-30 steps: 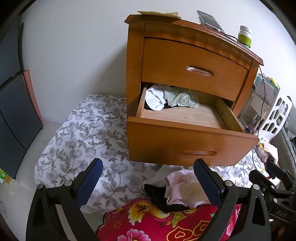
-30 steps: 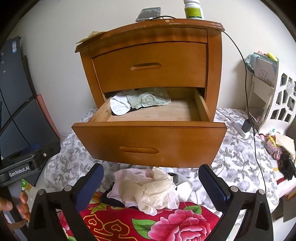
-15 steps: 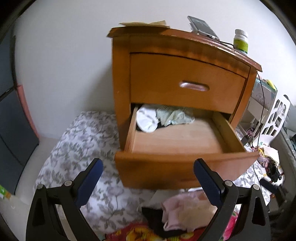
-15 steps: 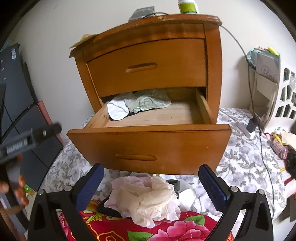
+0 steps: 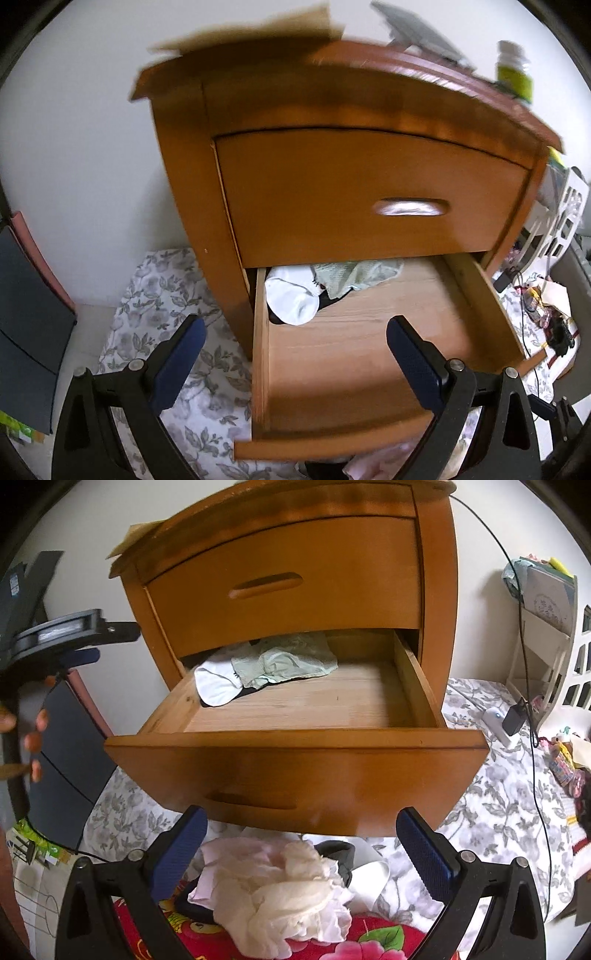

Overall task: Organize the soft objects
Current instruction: 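Withdraw the right tool and reach the left tool toward the drawer, then reach the left tool into the drawer toward the pale green lace cloth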

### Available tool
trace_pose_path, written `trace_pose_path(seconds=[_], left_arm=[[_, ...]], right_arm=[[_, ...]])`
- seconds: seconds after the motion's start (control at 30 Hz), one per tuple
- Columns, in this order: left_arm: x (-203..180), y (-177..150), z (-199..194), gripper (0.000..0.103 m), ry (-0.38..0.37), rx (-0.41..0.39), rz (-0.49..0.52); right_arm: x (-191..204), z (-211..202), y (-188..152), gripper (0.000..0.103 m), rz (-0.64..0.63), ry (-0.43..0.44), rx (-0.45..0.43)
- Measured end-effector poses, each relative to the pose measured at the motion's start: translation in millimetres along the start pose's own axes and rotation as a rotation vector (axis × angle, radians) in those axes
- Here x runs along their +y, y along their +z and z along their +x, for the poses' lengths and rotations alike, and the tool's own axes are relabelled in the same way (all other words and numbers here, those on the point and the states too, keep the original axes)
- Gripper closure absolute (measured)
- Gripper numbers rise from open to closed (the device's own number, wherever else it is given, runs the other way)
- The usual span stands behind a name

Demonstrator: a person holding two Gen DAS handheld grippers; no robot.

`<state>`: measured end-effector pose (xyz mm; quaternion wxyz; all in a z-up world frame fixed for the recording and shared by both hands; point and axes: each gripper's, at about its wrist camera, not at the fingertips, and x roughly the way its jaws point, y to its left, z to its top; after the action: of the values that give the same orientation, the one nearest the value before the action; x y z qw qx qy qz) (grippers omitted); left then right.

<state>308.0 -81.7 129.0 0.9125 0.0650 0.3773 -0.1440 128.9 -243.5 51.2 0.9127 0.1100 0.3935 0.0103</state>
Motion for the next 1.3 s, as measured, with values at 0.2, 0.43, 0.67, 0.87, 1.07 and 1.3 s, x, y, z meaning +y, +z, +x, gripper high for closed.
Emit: trace_pose_path(seconds=[0.2,0.43,0.67,0.87,1.07,1.3], left_arm=[[-2,15,40,0.005,-0.034,0.08,-0.001],[-8,28,79,0.005,-0.029,0.182,0.029],[-14,31,110,0.005,-0.036,0.249,0.039],[-20,32,131,0.009,-0.039,0.296,0.04],[-23,33,147,0.017,-0.028,0.341,0.028],[-12,38,162,0.02,-0.015,0.382,-0.053]], right_arm=[[-4,14,10,0.0,0.01,-0.014,0.02],[-6,37,13,0.0,0.007,-0.005,0.072],[-7,40,13,0.0,0.012,0.014,0.093],[-8,45,11,0.0,0.011,0.024,0.111],[-13,48,10,0.0,0.032,0.028,0.125],[-15,47,10,0.0,0.036,0.029,0.124]])
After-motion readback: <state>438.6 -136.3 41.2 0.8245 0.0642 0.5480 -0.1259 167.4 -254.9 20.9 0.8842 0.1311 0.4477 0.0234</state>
